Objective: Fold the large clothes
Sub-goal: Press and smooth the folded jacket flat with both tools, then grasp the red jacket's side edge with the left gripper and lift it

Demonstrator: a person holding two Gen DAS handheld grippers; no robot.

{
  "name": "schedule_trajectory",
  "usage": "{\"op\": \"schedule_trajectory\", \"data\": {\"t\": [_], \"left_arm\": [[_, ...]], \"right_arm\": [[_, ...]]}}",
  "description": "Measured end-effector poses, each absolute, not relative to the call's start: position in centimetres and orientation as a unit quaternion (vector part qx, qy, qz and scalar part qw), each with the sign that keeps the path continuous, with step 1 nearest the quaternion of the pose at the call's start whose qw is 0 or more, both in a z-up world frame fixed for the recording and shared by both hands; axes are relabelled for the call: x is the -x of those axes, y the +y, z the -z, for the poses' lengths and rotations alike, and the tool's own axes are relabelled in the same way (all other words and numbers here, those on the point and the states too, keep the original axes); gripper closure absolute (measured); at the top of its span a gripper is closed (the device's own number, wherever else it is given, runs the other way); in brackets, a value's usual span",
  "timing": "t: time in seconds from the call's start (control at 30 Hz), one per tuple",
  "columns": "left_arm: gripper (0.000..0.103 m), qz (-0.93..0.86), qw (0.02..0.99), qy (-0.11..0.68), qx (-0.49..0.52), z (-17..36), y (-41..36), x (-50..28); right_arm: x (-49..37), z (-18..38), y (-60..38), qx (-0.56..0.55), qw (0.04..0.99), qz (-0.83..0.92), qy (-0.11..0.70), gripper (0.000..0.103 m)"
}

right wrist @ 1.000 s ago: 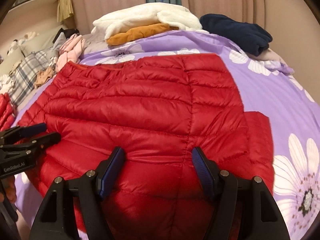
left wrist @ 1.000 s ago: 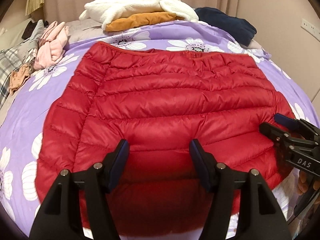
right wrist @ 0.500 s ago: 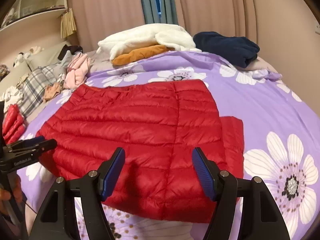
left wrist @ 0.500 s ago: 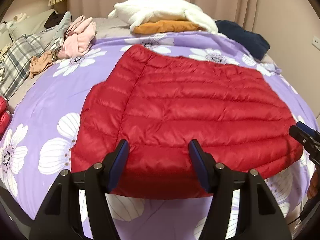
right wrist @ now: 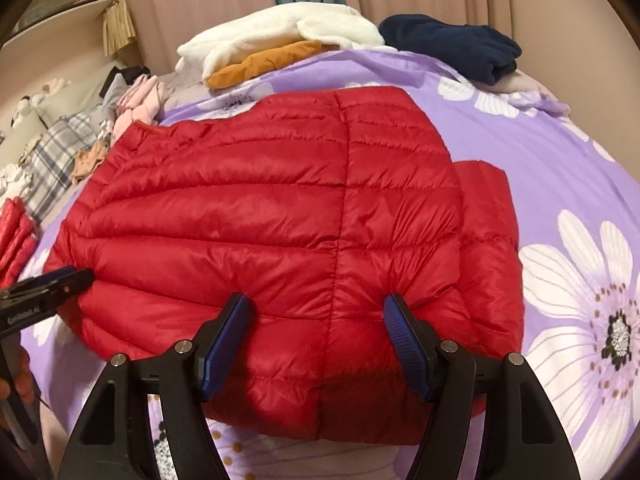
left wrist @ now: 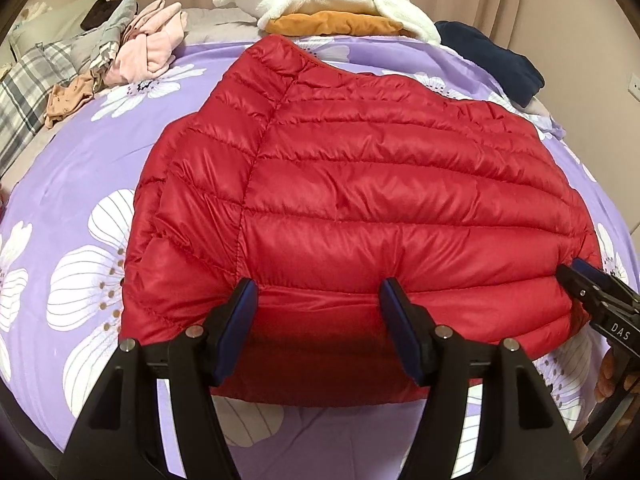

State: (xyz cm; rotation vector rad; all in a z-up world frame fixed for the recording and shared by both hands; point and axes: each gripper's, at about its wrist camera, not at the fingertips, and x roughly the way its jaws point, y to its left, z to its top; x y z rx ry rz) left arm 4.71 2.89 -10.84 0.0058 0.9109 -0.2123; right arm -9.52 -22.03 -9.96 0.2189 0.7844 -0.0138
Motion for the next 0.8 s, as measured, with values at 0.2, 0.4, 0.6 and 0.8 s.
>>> {"op": "schedule_trajectory", "data": {"t": [0.2, 0.4, 0.6, 0.8], "left_arm": [[0.035, 0.103, 0.892, 0.439, 0.019, 10.0, 3.8, -4.3], [0.024, 0.076, 0.902, 0.421, 0.056, 8.2, 6.0, -3.0], [0.018, 0.055, 0.901, 0.419, 0.101, 7.4, 7.9, -3.1], [0.014, 0.043, 0.885, 0.435, 0.158, 8.2, 9.3, -3.2]], "right_arm": [[9.9, 9.5, -22.1, -0.110, 0.916, 0.006, 0.386, 0.034], [11.2, 7.2, -22.1, -0.091, 0.929, 0.012, 0.358, 0.034], [11.7, 5.3, -22.1, -0.096, 0.940, 0.002, 0.327, 0.034], [11.5, 4.3, -21.6, -0.115, 0.942, -0.022, 0.314, 0.034]]}}
